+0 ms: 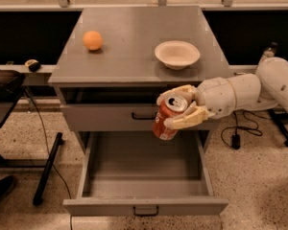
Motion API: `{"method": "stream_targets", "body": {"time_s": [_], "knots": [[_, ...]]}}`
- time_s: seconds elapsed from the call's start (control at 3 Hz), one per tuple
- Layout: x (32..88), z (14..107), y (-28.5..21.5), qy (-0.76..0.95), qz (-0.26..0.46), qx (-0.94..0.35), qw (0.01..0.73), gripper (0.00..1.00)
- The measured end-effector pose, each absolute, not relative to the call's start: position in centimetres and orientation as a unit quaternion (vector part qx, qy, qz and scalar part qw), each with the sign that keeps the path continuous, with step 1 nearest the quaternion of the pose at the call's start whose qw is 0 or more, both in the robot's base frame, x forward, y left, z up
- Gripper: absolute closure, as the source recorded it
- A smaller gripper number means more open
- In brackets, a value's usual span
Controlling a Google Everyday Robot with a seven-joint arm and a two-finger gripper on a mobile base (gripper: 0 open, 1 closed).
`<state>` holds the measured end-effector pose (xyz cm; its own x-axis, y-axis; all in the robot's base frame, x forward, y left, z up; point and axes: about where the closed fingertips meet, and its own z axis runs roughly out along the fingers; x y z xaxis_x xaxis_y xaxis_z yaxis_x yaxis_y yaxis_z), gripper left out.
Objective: Place coke can into middle drawer
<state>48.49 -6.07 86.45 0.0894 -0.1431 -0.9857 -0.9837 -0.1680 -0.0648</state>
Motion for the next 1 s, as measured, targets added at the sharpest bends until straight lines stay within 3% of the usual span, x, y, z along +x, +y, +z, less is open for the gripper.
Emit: {"method": "stream_targets", "body": {"time_s": [1.0], "knots": [[46.1,69.7,-6.5,0.562,0.452,-0.572,0.392,1.00]]}}
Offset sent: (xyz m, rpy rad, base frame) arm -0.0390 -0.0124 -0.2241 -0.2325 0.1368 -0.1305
